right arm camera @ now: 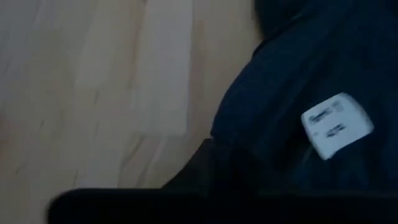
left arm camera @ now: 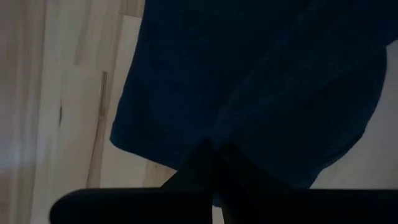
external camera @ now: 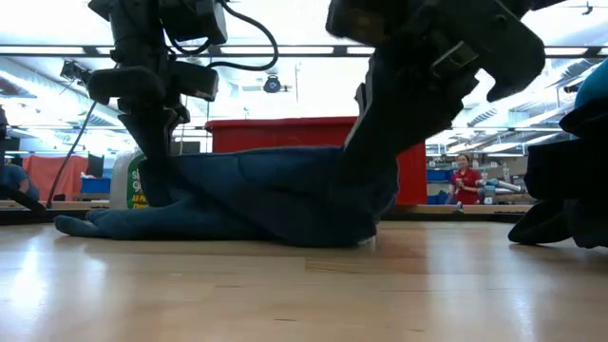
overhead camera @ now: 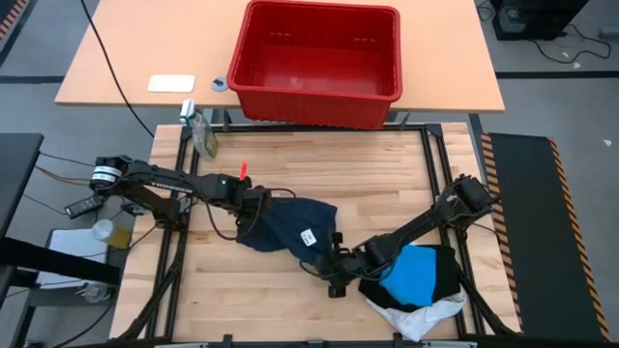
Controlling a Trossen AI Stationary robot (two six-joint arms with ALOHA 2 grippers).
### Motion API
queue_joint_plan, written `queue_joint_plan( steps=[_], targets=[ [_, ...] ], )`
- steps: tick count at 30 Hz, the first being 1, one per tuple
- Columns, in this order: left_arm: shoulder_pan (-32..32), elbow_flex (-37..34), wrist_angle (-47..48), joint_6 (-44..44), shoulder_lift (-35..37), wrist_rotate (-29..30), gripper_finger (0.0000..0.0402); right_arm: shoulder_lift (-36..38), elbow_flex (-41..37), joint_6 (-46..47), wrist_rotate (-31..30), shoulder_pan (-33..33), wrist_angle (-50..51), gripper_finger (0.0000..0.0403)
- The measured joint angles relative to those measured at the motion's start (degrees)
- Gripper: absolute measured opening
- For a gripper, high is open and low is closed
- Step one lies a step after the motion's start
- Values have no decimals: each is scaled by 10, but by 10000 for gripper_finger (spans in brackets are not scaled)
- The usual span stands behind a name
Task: Fold laundry
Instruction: Fold the dark blue shorts
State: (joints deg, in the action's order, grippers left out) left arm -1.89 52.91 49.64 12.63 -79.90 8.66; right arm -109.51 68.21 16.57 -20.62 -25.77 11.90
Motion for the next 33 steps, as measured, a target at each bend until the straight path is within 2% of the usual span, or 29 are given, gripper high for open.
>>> queue_joint_plan(
  steps=[2,6,11,14,17,20,25,28,33],
  targets=[
    [0,0,-2,7,0,-8,9,3,0,4,38,9,9,17],
    [-7,0,-2,12,1,-45,9,34,0,9,120,27,19,25],
    [-52,0,-14,19,2,-77,9,93,0,-1,245,62,61,18],
    [-94,0,-59,36,11,-108,9,122,0,4,335,88,83,18],
    [-141,1,-99,38,24,-121,9,143,0,8,377,103,96,19],
    [-170,1,-161,31,35,-142,9,151,0,11,442,115,103,22],
    [-180,-2,-139,19,43,-85,9,139,0,-35,474,122,115,19],
    [-163,-8,-156,28,42,-86,9,118,-2,-43,508,137,119,19],
    [-148,-10,-152,26,42,-94,9,112,-9,-52,520,153,103,19]
  ],
)
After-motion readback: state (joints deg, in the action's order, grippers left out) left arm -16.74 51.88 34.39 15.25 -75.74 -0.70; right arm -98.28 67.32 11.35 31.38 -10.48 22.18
